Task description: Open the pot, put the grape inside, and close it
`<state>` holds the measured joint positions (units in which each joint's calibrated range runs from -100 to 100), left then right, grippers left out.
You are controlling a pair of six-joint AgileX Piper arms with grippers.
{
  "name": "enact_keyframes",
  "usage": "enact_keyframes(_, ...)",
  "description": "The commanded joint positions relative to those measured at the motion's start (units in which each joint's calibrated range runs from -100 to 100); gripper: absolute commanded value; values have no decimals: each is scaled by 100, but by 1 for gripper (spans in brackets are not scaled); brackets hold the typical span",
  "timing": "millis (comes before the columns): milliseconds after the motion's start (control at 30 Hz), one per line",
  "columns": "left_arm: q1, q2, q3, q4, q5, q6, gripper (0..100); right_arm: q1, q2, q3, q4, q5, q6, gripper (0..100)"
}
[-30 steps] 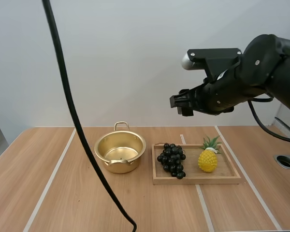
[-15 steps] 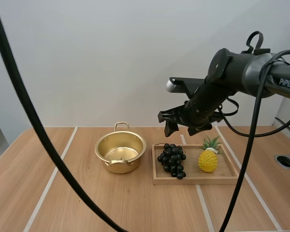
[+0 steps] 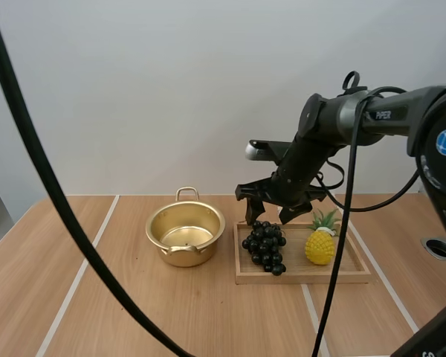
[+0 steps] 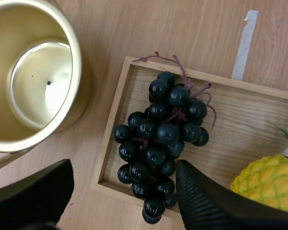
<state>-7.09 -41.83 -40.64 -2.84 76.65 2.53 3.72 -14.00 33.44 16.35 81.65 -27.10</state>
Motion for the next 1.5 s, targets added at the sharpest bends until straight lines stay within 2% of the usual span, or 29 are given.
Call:
enact_keyframes(0,-20,-14,-31,-27,-137,-55,0,76,0,-42,-319,-243,70,100)
enact_keyframes(300,-20,54,-31,-27,-134,-55,0,85,317,-56,-475,-581,120,100)
enact_keyframes(667,-20,53,-31,-27,-116,-55,0,85,977,-515,-475,-581,133,100)
enact_keyframes(1467,-20,53,-31,-33,40,-55,0,85,1861,-515,-682,-747,356,100)
